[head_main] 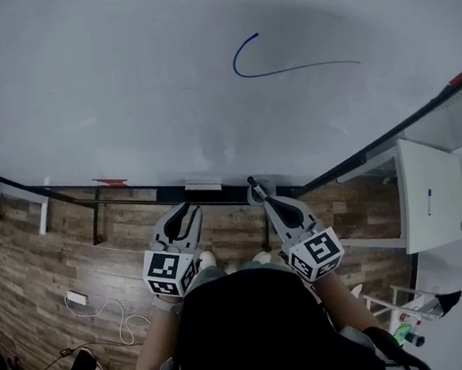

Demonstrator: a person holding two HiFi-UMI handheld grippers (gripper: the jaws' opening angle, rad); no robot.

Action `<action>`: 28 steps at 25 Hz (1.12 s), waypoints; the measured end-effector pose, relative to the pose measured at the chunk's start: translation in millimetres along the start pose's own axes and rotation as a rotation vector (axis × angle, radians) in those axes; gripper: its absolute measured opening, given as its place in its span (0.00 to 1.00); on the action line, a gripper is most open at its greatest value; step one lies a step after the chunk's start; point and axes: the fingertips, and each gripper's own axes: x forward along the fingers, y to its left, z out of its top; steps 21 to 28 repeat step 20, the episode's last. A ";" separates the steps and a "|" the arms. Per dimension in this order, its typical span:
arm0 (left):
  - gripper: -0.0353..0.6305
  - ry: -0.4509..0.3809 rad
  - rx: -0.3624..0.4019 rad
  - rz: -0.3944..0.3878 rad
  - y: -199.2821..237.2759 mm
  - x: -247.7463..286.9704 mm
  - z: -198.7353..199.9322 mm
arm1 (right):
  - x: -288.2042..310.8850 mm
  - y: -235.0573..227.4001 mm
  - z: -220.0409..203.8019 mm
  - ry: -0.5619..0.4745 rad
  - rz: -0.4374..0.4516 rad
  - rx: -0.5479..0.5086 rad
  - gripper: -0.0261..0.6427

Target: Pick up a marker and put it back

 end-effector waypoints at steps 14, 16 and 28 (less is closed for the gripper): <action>0.20 -0.022 0.027 -0.038 -12.0 5.9 14.2 | -8.4 -6.1 -0.6 -0.007 -0.029 0.010 0.08; 0.20 -0.023 0.024 -0.032 -12.1 5.5 16.9 | -9.3 -6.8 -0.4 -0.008 -0.031 0.008 0.08; 0.20 -0.023 0.023 -0.032 -12.2 4.7 16.1 | -10.6 -7.3 -1.1 -0.006 -0.035 0.007 0.08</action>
